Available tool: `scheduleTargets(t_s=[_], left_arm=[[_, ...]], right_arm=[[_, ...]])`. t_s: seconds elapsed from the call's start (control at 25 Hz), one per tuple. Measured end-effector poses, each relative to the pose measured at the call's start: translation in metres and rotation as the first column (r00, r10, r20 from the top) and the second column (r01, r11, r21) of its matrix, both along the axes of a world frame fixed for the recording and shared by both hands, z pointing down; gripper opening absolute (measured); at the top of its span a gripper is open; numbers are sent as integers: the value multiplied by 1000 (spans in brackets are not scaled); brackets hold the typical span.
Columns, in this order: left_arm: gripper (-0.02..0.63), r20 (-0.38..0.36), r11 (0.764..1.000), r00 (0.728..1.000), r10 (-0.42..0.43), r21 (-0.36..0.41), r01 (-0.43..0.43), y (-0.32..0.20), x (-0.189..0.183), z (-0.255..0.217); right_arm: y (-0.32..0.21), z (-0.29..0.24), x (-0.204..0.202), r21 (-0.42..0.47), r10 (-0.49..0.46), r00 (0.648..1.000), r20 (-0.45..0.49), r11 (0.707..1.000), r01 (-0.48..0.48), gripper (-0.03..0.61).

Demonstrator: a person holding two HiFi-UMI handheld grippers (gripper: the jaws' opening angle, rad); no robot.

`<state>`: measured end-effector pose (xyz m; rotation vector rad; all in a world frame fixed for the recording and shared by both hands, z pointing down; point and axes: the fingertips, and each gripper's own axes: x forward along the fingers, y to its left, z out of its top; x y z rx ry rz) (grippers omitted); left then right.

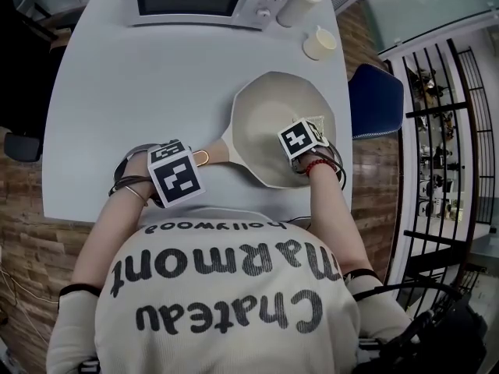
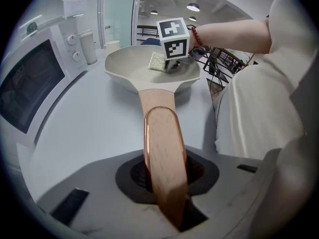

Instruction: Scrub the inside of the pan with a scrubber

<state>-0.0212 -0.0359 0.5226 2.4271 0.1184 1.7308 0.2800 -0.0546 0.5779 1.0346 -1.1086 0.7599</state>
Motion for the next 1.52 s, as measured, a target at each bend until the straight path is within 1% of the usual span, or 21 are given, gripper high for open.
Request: scheduleTargets(t_s=[0.12, 0.24, 0.32, 0.44, 0.64, 0.76, 0.96, 1.0, 1.04, 1.08, 1.12, 1.16, 1.2, 1.24, 1.28, 1.32, 1.36, 1.4, 1.44, 1.52], left_arm=[[103, -2, 1000, 1000, -5, 6, 5, 0, 0, 0], [103, -3, 1000, 1000, -5, 4, 5, 1, 1, 0], [103, -3, 1000, 1000, -5, 3, 5, 1, 1, 0], [103, -2, 1000, 1000, -4, 2, 4, 1, -1, 0], [103, -3, 1000, 1000, -2, 1, 2, 2, 3, 0], [103, 2, 1000, 1000, -1, 2, 1, 2, 9, -1], [103, 1, 1000, 1000, -1, 4, 1, 2, 6, -2], [103, 2, 1000, 1000, -2, 3, 2, 3, 5, -2], [103, 2, 1000, 1000, -2, 3, 2, 3, 5, -2], [103, 1, 1000, 1000, -2, 3, 2, 3, 5, -2], [103, 0, 1000, 1000, -2, 3, 2, 4, 5, -2], [103, 0, 1000, 1000, -2, 4, 2, 3, 5, -2], [103, 0, 1000, 1000, -3, 4, 3, 3, 4, -1], [103, 0, 1000, 1000, -4, 4, 4, 3, 3, -1], [103, 0, 1000, 1000, -6, 3, 6, 3, 2, -1], [103, 0, 1000, 1000, -7, 3, 7, 3, 2, -1], [103, 1, 1000, 1000, -8, 3, 8, 4, 2, -1], [104, 1, 1000, 1000, -8, 2, 8, 4, 2, -2], [104, 1, 1000, 1000, -7, 2, 7, 4, 2, -2], [104, 2, 1000, 1000, -7, 2, 7, 3, 2, -2]], right_arm=[[2, -3, 4, -15, 1, 1000, -5, 1000, -1, 54], [8, -10, 14, -51, -27, 998, -56, 998, 24, 54], [9, -17, 21, -57, -36, 996, -81, 998, 31, 54], [9, -29, 27, -33, -27, 995, -96, 999, 24, 54], [5, -48, 36, 47, 12, 997, -79, 999, -8, 54], [5, -62, 46, 84, 51, 997, -60, 995, -46, 54], [20, -81, 40, 87, 141, 990, -30, 987, -138, 54], [19, -86, 40, 104, 148, 989, -22, 984, -145, 54], [14, -92, 39, 142, 142, 990, -8, 980, -140, 54], [4, -100, 36, 195, 127, 992, 27, 972, -130, 54], [-7, -108, 26, 247, 110, 988, 108, 960, -134, 54], [-17, -115, 8, 283, 95, 966, 239, 945, -163, 54], [-25, -122, -18, 292, 80, 915, 396, 934, -208, 54], [-31, -127, -46, 271, 63, 833, 550, 929, -250, 54], [-33, -131, -74, 231, 48, 736, 675, 934, -273, 54], [-33, -132, -99, 186, 36, 644, 764, 944, -274, 54], [-31, -132, -119, 146, 31, 573, 819, 954, -260, 54], [-28, -129, -135, 113, 31, 526, 850, 964, -241, 54], [-25, -124, -147, 86, 36, 497, 867, 972, -221, 54], [-21, -114, -165, 40, 51, 454, 889, 981, -189, 54]])
